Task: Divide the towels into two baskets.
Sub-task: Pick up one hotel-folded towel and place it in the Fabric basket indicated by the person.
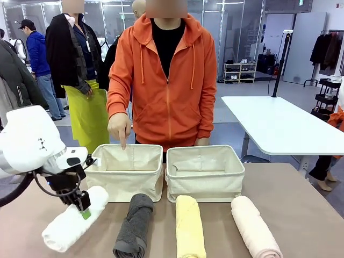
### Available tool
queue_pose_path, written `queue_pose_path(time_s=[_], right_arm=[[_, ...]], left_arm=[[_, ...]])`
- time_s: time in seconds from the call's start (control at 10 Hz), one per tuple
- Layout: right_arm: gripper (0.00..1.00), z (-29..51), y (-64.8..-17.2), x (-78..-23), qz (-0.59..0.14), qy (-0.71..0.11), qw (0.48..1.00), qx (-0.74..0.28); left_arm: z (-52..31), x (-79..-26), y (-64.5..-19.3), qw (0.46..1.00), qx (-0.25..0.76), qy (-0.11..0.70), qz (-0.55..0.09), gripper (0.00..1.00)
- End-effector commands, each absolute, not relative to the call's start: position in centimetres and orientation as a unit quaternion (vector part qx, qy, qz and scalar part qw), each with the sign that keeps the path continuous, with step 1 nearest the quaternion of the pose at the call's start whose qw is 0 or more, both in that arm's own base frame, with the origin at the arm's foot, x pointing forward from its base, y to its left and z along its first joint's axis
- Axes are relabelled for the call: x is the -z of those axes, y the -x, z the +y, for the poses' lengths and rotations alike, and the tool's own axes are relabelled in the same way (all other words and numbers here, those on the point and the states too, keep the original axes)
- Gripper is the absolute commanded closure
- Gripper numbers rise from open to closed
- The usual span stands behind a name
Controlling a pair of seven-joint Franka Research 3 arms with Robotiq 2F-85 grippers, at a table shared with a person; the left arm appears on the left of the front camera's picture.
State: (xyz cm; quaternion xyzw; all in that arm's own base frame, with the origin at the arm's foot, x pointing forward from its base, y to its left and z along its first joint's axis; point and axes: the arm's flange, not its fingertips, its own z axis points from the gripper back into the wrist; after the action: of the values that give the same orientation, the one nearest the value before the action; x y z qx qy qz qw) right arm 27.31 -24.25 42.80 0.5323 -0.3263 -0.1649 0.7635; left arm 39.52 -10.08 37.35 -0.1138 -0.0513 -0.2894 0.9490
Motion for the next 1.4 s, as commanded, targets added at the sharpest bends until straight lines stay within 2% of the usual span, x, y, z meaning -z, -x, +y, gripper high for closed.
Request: queue_pose_path(time_s=[0.0,0.3,0.5,0.7,0.8,0.9,1.3], right_arm=[[0.00,-24.3,-27.1,-43.1,-0.329,-0.537,0.759,0.164],[0.00,-24.3,-27.1,-43.1,-0.329,-0.537,0.759,0.164],[0.00,-24.3,-27.1,-43.1,-0.329,-0.537,0.759,0.164],[0.00,-24.3,-27.1,-43.1,-0.329,-0.537,0.759,0.164],[0.00,-24.3,-27.1,-43.1,-0.329,-0.537,0.759,0.164],[0.00,-24.3,-27.1,-43.1,-0.329,-0.537,0.759,0.164],[0.00,-24.3,-27.1,-43.1,-0.329,-0.537,0.759,0.164]], left_arm=[[-10.8,-41.2,-38.0,0.916,0.381,0.089,-0.091,0.60],[-13.9,-46.1,-37.6,0.805,0.575,-0.056,-0.137,0.60],[-16.1,-49.2,-39.4,0.738,0.649,-0.073,-0.168,0.60],[-18.6,-51.3,-41.0,0.690,0.697,-0.100,-0.167,0.60],[-19.4,-51.7,-41.3,0.680,0.706,-0.107,-0.168,0.60],[-18.5,-51.2,-39.5,0.711,0.679,-0.101,-0.155,0.60],[-19.1,-51.0,-40.3,0.702,0.689,-0.100,-0.153,0.60]])
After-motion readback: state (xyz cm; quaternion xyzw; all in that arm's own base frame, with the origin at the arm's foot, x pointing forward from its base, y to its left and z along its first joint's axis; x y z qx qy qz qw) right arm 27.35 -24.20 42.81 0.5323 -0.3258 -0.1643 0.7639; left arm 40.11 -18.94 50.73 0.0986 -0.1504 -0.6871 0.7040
